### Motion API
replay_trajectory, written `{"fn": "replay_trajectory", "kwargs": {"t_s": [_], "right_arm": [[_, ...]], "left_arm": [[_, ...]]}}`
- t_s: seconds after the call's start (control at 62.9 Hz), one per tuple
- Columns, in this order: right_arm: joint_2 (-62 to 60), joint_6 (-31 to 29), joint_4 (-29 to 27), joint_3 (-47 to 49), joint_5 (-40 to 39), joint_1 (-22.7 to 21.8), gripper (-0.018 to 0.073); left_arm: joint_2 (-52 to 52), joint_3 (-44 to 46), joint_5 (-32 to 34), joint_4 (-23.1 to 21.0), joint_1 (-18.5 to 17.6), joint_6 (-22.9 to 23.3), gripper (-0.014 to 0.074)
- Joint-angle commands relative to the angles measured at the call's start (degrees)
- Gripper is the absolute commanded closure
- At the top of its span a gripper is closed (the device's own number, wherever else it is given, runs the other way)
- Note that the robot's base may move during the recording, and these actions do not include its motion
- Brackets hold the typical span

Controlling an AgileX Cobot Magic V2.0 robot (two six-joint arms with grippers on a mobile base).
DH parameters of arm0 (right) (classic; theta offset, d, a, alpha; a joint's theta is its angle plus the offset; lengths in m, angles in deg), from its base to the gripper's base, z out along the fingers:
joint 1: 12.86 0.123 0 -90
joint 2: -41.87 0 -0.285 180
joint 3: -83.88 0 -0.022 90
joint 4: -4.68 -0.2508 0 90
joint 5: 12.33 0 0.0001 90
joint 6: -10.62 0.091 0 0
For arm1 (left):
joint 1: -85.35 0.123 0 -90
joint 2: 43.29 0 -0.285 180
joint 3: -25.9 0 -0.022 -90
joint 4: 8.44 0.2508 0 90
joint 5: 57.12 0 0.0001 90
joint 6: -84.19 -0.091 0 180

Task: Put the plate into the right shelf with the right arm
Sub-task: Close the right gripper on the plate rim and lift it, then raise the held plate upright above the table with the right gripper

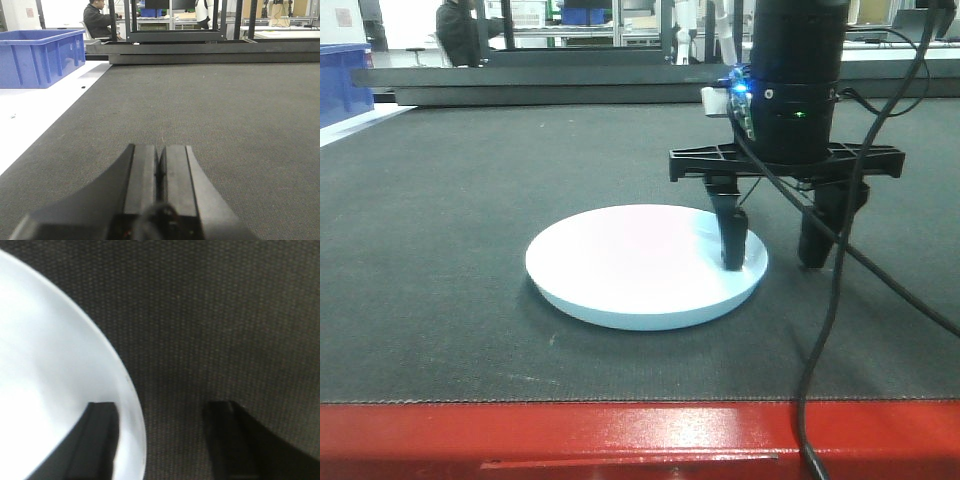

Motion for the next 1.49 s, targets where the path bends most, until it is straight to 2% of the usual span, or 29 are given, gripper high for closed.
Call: {"fn": "replay_trajectory", "kwargs": {"t_s": [0.0,0.207,0.461,0.62,0.716,0.843,0.954,1.193,1.352,1.479], "right_arm": [[-3.1,0.0,0.0,1.8,-0.4,-0.1,0.0211],[-3.1,0.0,0.0,1.8,-0.4,-0.1,0.0524],[-6.1,-1.5,-0.6,2.2,-0.4,-0.3,0.0507],[-11.7,-8.2,-0.6,1.0,-3.2,-1.0,0.0507],[-16.5,-11.6,-0.6,-2.1,-7.9,-1.4,0.0507],[-25.0,-14.3,-0.6,-11.3,-16.6,-2.6,0.0507],[-32.4,-16.7,-0.6,-20.2,-25.3,-5.5,0.0507],[-46.2,-25.7,-2.8,-36.1,-43.5,-13.2,0.0507],[-53.6,-29.7,-2.9,-43.3,-51.1,-17.8,0.0507],[-58.2,-32.0,-3.2,-47.0,-54.2,-20.4,0.0507]], "left_arm": [[-0.2,-0.6,5.1,-0.3,-0.3,0.0,0.0643],[-0.2,-0.6,5.1,-0.3,-0.3,0.0,0.0643],[-0.2,-0.6,5.1,-0.3,-0.3,0.0,0.0643],[-0.2,-0.6,5.1,-0.3,-0.3,0.0,0.0643],[-0.2,-0.6,5.1,-0.3,-0.3,0.0,0.0643],[-0.2,-0.6,5.1,-0.3,-0.3,0.0,0.0643],[-0.2,-0.6,5.1,-0.3,-0.3,0.0,0.0643],[-0.2,-0.6,5.1,-0.3,-0.3,0.0,0.0643],[-0.2,-0.6,5.1,-0.3,-0.3,0.0,0.0643],[-0.2,-0.6,5.1,-0.3,-0.3,0.0,0.0643]]}}
